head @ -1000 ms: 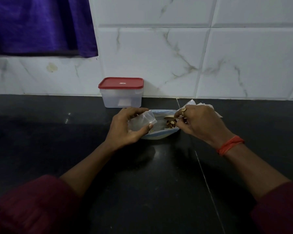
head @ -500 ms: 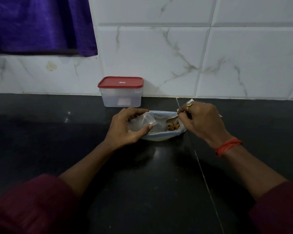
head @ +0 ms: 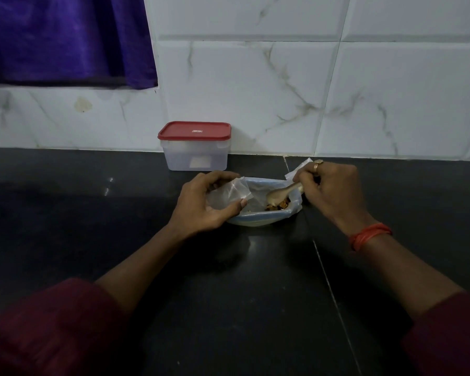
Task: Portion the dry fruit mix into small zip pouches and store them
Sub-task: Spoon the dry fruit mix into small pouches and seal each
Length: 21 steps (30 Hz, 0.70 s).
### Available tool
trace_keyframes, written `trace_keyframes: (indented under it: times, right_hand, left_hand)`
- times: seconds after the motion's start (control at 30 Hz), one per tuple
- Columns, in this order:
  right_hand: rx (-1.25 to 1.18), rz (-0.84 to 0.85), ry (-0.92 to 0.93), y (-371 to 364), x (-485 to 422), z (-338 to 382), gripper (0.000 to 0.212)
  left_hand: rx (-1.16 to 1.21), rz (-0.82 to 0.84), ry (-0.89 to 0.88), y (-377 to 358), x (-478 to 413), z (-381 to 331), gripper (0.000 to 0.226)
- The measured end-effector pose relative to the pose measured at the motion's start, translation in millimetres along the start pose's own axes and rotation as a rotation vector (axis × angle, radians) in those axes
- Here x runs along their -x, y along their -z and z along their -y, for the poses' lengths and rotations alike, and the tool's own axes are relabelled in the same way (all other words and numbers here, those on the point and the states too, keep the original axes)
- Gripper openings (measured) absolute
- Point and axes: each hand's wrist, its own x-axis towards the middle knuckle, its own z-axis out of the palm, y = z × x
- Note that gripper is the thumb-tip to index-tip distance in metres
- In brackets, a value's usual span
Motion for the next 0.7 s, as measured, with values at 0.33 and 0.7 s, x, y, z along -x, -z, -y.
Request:
trace_keyframes:
  times: [0.33, 0.7]
  right_hand:
    - [-0.149, 0.146, -0.250, 3, -2, 1, 0.030]
    - [-0.424, 0.434, -0.518, 4, -3, 9, 0.032]
  left_hand:
    - [0.064, 0.019, -0.011, 1, 0, -2, 0.058]
    - [0.059, 0.021, -0.028, 2, 0, -2, 0.056]
